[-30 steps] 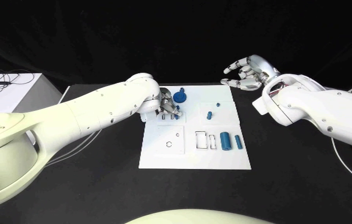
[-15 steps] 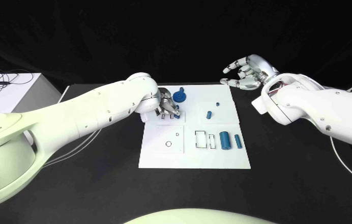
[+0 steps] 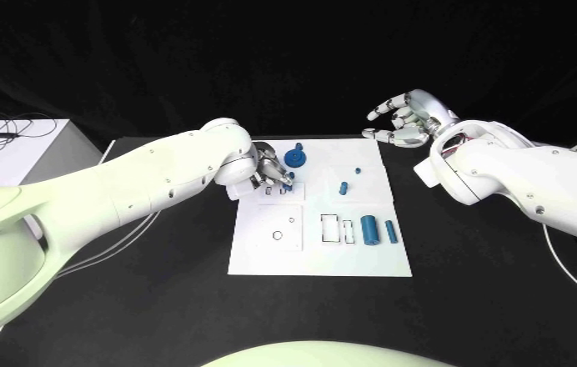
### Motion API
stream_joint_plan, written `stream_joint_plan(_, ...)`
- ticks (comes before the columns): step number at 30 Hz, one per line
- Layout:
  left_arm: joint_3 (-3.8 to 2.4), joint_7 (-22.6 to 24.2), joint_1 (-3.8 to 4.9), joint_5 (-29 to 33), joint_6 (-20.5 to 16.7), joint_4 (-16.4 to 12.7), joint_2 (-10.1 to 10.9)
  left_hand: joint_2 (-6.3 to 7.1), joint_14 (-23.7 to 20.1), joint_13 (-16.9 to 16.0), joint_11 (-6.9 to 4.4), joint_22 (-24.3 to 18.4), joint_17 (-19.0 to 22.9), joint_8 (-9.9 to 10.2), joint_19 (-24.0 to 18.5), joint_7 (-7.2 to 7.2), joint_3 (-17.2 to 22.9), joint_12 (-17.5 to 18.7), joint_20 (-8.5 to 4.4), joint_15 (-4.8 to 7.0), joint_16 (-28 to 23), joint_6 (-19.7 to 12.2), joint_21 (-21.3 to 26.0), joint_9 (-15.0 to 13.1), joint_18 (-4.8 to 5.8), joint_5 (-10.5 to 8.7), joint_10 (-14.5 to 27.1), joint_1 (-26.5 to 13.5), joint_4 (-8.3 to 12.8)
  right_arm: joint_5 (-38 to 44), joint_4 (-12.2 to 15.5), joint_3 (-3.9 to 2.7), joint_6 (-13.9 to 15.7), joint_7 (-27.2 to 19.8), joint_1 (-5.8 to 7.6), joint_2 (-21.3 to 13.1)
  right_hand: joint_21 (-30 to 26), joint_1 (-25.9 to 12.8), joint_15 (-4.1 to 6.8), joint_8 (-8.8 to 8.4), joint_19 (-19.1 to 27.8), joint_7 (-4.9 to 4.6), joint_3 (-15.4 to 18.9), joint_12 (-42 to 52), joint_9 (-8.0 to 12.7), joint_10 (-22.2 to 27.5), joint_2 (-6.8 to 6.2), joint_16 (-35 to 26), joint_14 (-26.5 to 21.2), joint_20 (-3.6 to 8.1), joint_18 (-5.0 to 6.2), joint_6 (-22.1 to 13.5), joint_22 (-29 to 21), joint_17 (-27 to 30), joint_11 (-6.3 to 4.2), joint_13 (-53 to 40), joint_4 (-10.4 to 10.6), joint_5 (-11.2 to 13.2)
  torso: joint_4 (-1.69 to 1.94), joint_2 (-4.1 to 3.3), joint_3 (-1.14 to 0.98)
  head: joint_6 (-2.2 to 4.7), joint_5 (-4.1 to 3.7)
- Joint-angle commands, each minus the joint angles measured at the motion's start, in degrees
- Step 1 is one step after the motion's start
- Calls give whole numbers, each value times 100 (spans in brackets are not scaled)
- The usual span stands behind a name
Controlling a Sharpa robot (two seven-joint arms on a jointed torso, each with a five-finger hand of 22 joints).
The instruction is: Assemble the parts on the task board
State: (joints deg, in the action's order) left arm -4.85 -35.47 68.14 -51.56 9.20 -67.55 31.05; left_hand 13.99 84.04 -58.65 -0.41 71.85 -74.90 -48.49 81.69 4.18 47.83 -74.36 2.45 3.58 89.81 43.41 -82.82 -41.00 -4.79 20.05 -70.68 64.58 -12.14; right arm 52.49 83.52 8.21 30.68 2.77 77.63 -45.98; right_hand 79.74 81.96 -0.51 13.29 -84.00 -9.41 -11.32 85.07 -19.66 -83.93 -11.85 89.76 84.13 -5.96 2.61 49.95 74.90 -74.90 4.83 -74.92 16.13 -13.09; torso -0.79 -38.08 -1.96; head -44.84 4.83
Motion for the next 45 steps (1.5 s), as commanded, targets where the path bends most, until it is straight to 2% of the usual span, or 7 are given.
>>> stream_joint_plan(1,-5,40,8,7,-135,-46,28,-19,596,-9,-14,16,-1510,-131,10,-50,819,-25,-50,32,19,36,-39,-1068,119,73,-52,-65,798,62,2,-2,-76,-12,-4,-5,-22,-32,26,21,-215,-7,-25,-15,-5,-54,31,24,587,7,-3,-30,643,-1510,-16,-992,12,33,5,0,-4,-4,14)
stream_joint_plan(7,3,26,7,-440,-136,-94,63,0,596,-25,-25,31,-1510,-139,19,-59,852,-35,-56,43,19,67,-45,-1110,122,178,-83,-95,851,62,3,-2,-80,-11,-4,-9,-19,-35,26,22,-216,-8,-24,-15,-5,-54,32,24,587,7,-3,-33,646,-1510,-15,-993,14,33,-2,-9,2,-7,32)
stream_joint_plan(14,32,23,4,-676,-220,-79,35,3,596,-56,-31,59,-1510,-141,34,-64,874,-53,-60,51,19,93,-57,-1134,127,249,-119,-112,880,62,9,-2,-80,-14,-5,-8,-19,-35,26,22,-216,-8,-24,-15,-5,-54,32,24,587,7,-3,-33,646,-1510,-15,-993,14,33,-14,-16,-3,-13,47)
stream_joint_plan(20,133,30,2,-769,-300,-86,8,10,596,-71,-36,80,-1510,-140,46,-68,886,-62,-63,56,19,113,-66,-1150,131,305,-141,-126,902,62,17,-2,-82,-15,-5,-8,-25,-48,25,25,-215,-9,-22,-15,-6,-54,35,24,587,7,-2,-40,641,-1510,-14,-992,20,33,-13,-18,-3,-29,47)
stream_joint_plan(25,176,31,2,-867,-302,-85,-13,11,596,-81,-37,90,-1510,-140,51,-69,888,-68,-63,57,19,117,-69,-1152,133,314,-149,-128,905,63,28,-2,-85,-11,-5,-10,-25,-48,25,25,-215,-9,-22,-15,-6,-54,35,24,587,7,-2,-40,641,-1510,-14,-992,20,33,-14,-19,-5,-46,52)
stream_joint_plan(38,206,15,1,-905,-166,-85,2,9,596,-73,-45,99,-1510,-133,57,-75,917,-64,-69,66,19,150,-74,-1177,134,421,-160,-145,941,81,34,-2,-96,1,-5,-8,-25,-48,25,25,-215,-9,-22,-15,-6,-54,35,24,587,7,-2,-40,641,-1510,-14,-992,20,33,-15,-11,-4,-77,55)
stream_joint_plan(45,208,9,0,-909,-69,-93,20,24,596,-59,-50,105,-1510,-116,62,-78,925,-54,-76,73,19,187,-78,-1217,135,618,-165,-189,987,85,30,-2,-99,7,-5,-8,-25,-48,25,25,-215,-9,-22,-15,-6,-54,35,24,587,7,-2,-40,641,-1510,-14,-992,20,33,-9,-7,-1,-89,61)
